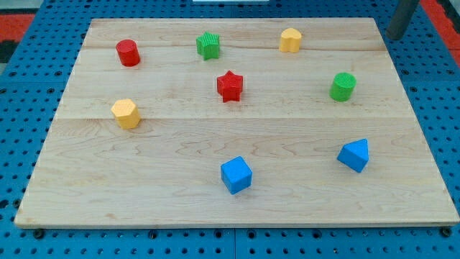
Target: Move the green circle to the parallel right of the blue cube
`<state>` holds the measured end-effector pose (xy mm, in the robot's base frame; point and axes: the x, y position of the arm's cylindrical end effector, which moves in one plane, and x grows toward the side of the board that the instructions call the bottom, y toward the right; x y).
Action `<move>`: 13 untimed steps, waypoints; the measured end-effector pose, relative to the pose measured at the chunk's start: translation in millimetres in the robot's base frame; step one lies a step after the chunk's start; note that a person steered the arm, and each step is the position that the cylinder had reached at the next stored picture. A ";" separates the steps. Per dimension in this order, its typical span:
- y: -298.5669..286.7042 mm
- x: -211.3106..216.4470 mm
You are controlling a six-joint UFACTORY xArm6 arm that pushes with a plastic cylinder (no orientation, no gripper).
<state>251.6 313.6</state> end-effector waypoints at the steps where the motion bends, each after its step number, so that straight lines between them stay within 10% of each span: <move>1: -14.4 26.0; 4: -99.8 145.0; 8: -168.5 78.0; 9: -167.5 166.4; 13: -143.0 255.0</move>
<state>506.6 170.6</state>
